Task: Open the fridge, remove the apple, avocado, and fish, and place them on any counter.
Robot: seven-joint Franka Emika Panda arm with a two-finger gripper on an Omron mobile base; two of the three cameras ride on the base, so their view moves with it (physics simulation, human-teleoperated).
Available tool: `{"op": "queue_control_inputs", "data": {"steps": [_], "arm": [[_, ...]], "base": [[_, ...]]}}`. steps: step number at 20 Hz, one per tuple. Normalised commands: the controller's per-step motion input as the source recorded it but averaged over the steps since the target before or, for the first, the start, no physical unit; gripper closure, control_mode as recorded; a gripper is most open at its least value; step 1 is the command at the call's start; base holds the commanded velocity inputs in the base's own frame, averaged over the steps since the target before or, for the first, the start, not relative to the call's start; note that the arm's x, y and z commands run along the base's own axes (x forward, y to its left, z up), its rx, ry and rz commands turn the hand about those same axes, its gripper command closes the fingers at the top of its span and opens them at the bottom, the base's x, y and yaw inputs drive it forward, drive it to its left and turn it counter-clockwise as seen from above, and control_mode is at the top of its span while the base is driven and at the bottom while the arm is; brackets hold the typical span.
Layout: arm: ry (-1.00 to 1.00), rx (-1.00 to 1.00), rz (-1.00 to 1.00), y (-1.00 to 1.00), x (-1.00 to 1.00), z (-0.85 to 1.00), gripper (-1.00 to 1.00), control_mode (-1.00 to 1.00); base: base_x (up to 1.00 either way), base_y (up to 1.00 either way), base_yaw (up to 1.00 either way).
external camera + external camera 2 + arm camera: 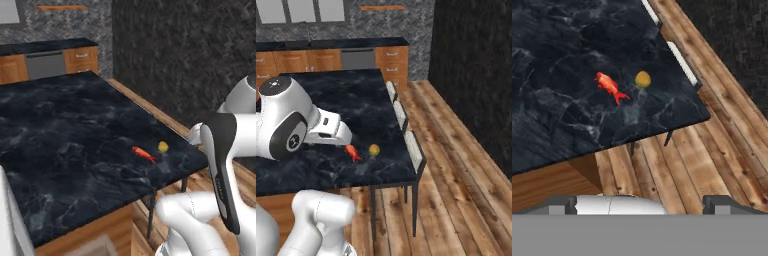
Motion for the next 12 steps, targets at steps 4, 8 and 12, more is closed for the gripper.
{"op": "queue_control_inputs", "data": {"steps": [4,8,12], "arm": [[0.00,0.00,0.00,0.00,0.00,0.00,-1.00,1.00],[0.00,0.00,0.00,0.00,0.00,0.00,-1.00,1.00],[0.00,0.00,0.00,0.00,0.00,0.00,-1.00,1.00]], "base": [[-0.28,-0.24,-0.76],[-0.19,-0.29,-0.80],[0.00,0.00,-0.96]]}}
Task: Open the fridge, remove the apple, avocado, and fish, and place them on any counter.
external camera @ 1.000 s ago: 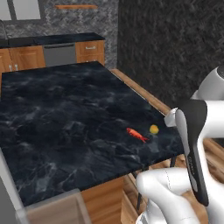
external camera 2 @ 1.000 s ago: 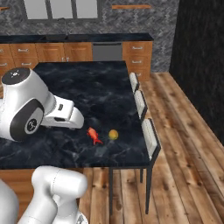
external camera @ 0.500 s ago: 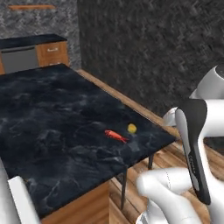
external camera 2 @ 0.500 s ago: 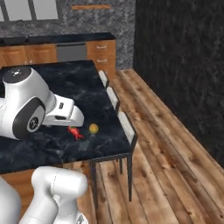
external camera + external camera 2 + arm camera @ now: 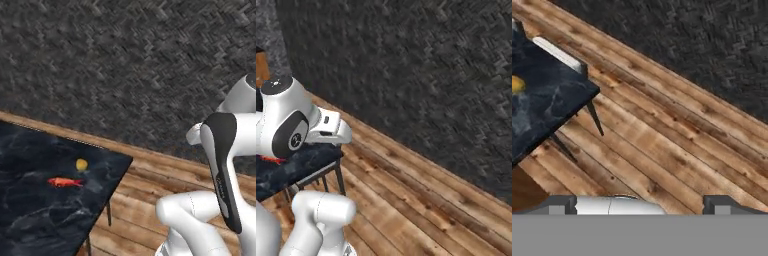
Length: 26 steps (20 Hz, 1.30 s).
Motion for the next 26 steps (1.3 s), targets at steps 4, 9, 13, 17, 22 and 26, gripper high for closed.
{"op": "queue_control_inputs", "data": {"steps": [4,9,13,17,22,26], "arm": [[0.00,0.00,0.00,0.00,0.00,0.00,-1.00,1.00],[0.00,0.00,0.00,0.00,0.00,0.00,-1.00,1.00],[0.00,0.00,0.00,0.00,0.00,0.00,-1.00,1.00],[0.00,0.00,0.00,0.00,0.00,0.00,-1.00,1.00],[0.00,0.00,0.00,0.00,0.00,0.00,-1.00,1.00],[0.00,0.00,0.00,0.00,0.00,0.00,-1.00,1.00]], "base": [[0.00,-0.03,-0.96],[0.00,-0.09,-0.96],[0.00,-0.08,-0.97],[0.00,-0.12,-0.96],[0.00,-0.19,-0.96],[0.00,-0.22,-0.93]]}}
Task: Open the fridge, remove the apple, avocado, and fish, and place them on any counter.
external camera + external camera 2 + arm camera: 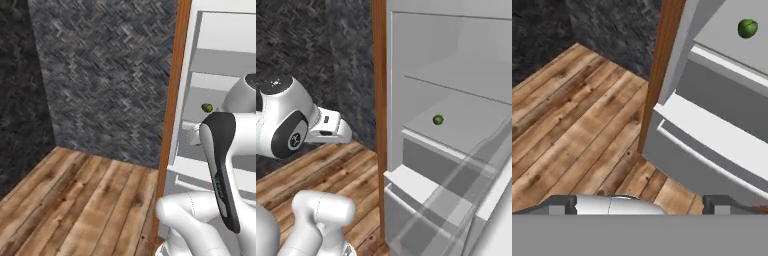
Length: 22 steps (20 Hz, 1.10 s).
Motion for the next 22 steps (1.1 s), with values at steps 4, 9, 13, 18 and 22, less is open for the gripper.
{"op": "queue_control_inputs", "data": {"steps": [4,9,13,18,22], "arm": [[0.00,0.00,0.00,0.00,0.00,0.00,-1.00,1.00],[0.00,0.00,0.00,0.00,0.00,0.00,-1.00,1.00],[0.00,0.00,0.00,0.00,0.00,0.00,-1.00,1.00],[0.00,0.00,0.00,0.00,0.00,0.00,-1.00,1.00],[0.00,0.00,0.00,0.00,0.00,0.00,-1.00,1.00]], "base": [[0.00,-0.08,-0.79],[0.26,0.17,-0.44],[0.08,0.05,-0.34],[0.04,0.00,-0.39],[0.51,0.02,-0.21]]}}
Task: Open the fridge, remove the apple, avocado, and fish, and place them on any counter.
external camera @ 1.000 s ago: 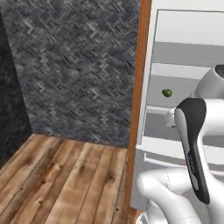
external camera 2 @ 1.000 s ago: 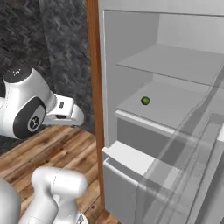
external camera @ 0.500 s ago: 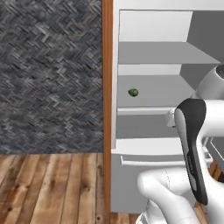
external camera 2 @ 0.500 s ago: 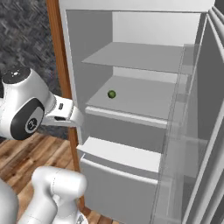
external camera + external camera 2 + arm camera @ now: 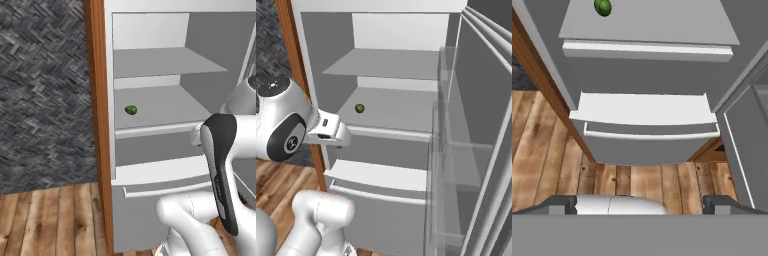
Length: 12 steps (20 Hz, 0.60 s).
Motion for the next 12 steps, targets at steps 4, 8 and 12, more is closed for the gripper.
{"op": "queue_control_inputs", "data": {"steps": [4,8,12], "arm": [[0.00,0.00,0.00,0.00,0.00,0.00,-1.00,1.00],[0.00,0.00,0.00,0.00,0.00,0.00,-1.00,1.00],[0.00,0.00,0.00,0.00,0.00,0.00,-1.00,1.00]], "base": [[0.67,0.00,-0.10],[0.48,0.00,-0.05],[0.29,0.00,-0.03]]}}
